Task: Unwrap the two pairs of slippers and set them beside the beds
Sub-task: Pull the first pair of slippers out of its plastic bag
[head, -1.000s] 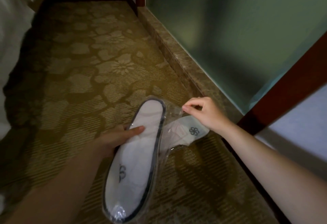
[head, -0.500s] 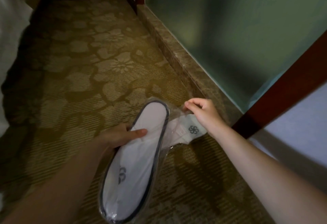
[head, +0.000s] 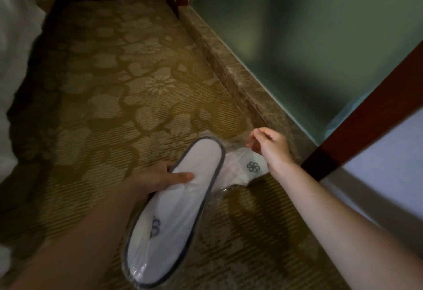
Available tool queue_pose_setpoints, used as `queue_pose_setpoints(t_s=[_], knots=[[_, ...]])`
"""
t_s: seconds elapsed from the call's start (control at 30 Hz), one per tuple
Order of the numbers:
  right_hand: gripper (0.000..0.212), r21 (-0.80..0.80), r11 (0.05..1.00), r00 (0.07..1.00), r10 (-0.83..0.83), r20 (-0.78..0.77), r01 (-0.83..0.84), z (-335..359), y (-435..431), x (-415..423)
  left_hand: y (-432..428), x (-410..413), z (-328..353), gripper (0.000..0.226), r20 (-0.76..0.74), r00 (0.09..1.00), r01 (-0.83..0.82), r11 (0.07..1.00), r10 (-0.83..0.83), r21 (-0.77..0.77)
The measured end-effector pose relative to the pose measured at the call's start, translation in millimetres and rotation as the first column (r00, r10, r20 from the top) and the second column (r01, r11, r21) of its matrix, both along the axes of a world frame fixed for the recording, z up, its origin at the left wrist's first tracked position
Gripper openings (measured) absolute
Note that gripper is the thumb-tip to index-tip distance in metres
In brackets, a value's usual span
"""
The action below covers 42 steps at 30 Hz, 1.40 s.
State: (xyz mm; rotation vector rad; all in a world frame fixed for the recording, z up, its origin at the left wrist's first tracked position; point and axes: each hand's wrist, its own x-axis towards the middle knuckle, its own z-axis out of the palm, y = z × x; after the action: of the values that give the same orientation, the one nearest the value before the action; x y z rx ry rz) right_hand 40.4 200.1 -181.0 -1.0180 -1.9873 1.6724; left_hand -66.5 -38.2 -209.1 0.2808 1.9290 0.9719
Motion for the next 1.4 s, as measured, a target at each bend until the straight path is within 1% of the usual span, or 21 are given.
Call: queue_pose_setpoints(t_s=[0.07,0.1,0.13,0.17,0.2,0.23,0.27,0.3,0.33,0.37,0.4,0.47,0.57,0.63,0.77,0.87,1.0,1.07,1.17,1.27,1.4], knots=[[0.026,-0.062,0.992,0.992,0.118,0.056,-0.114,1.4,2.5,2.0,-5.3,-3.6,-3.3,0.041,-0.050,0.999,0.000,0.999,-0.002,-0.039],[0.025,-0.070,0.983,0.982,0.174,0.074,-0.169,2.4,4.2,2.6,-6.6,-3.9,-4.2,0.038,-0.077,0.997,0.013,0.998,-0.018,-0.065],[0.024,-0.016,0.970,0.966,0.244,0.090,-0.244,3.6,5.3,3.7,-7.2,-3.0,-4.6,0.032,-0.093,0.995,0.026,0.996,-0.034,-0.086],[0.026,0.103,0.933,0.935,0.333,0.125,-0.346,5.6,5.1,4.8,-7.6,-1.8,-5.2,0.027,-0.100,0.994,0.035,0.995,-0.045,-0.094],[0.034,0.257,0.849,0.886,0.424,0.190,-0.461,7.1,3.4,4.7,-7.8,-0.9,-5.7,0.025,-0.106,0.993,0.039,0.995,-0.050,-0.096],[0.042,0.408,0.712,0.821,0.490,0.294,-0.571,7.4,0.5,4.2,-7.5,-0.5,-6.2,0.028,-0.112,0.992,0.044,0.994,-0.054,-0.096],[0.046,0.531,0.548,0.761,0.507,0.404,-0.646,6.9,-3.6,2.9,-6.6,-0.8,-6.5,0.032,-0.114,0.992,0.051,0.994,-0.062,-0.101],[0.046,0.607,0.400,0.720,0.490,0.491,-0.687,5.8,-7.9,0.9,-5.5,-1.1,-6.3,0.038,-0.111,0.991,0.060,0.992,-0.072,-0.109],[0.042,0.645,0.294,0.695,0.464,0.549,-0.706,4.6,-12.2,-2.2,-4.9,-1.8,-6.2,0.042,-0.105,0.991,0.069,0.991,-0.082,-0.118],[0.036,0.663,0.226,0.681,0.442,0.583,-0.714,4.7,-15.6,-4.3,-4.1,-1.9,-5.7,0.044,-0.097,0.991,0.080,0.989,-0.092,-0.122],[0.027,0.671,0.192,0.675,0.432,0.598,-0.716,5.4,-18.5,-6.3,-4.2,-1.5,-4.9,0.044,-0.088,0.991,0.090,0.988,-0.101,-0.122],[0.015,0.669,0.167,0.664,0.429,0.612,-0.725,6.7,-22.0,-8.1,-5.2,-0.8,-3.4,0.041,-0.075,0.990,0.111,0.986,-0.121,-0.122],[0.017,0.658,0.126,0.638,0.435,0.636,-0.742,5.6,-22.3,-9.2,-7.5,-2.0,-5.3,0.046,-0.073,0.991,0.106,0.988,-0.115,-0.114],[0.020,0.668,0.139,0.647,0.451,0.614,-0.731,5.1,-21.8,-9.5,-8.1,-2.1,-6.9,0.047,-0.081,0.992,0.089,0.991,-0.098,-0.102],[0.014,0.664,0.323,0.718,0.496,0.488,-0.675,6.9,-15.3,-10.2,-2.5,-1.5,-4.7,0.033,-0.081,0.993,0.078,0.996,-0.081,-0.035],[0.011,0.648,0.417,0.759,0.485,0.435,-0.638,3.9,-8.2,-10.8,3.0,-3.9,-2.2,0.030,-0.087,0.993,0.074,0.997,-0.074,-0.003],[0.009,0.671,0.451,0.795,0.471,0.382,-0.589,2.5,-5.2,-11.9,6.7,-5.8,1.7,0.022,-0.097,0.992,0.080,0.997,-0.079,0.012],[0.010,0.680,0.473,0.814,0.465,0.347,-0.560,4.6,-4.4,-11.2,6.7,-6.4,5.1,0.023,-0.096,0.991,0.093,0.996,-0.093,-0.010],[0.013,0.619,0.562,0.831,0.443,0.336,-0.549,9.8,1.6,-9.6,4.4,-6.4,7.3,0.037,-0.110,0.985,0.126,0.991,-0.129,-0.034],[0.016,0.543,0.645,0.843,0.437,0.314,-0.537,12.6,3.8,-8.8,2.1,-6.7,6.4,0.050,-0.147,0.978,0.149,0.989,-0.150,-0.017],[0.019,0.543,0.677,0.867,0.410,0.283,-0.497,11.0,2.6,-7.7,3.0,-8.1,8.2,0.036,-0.132,0.978,0.167,0.986,-0.164,0.008]])
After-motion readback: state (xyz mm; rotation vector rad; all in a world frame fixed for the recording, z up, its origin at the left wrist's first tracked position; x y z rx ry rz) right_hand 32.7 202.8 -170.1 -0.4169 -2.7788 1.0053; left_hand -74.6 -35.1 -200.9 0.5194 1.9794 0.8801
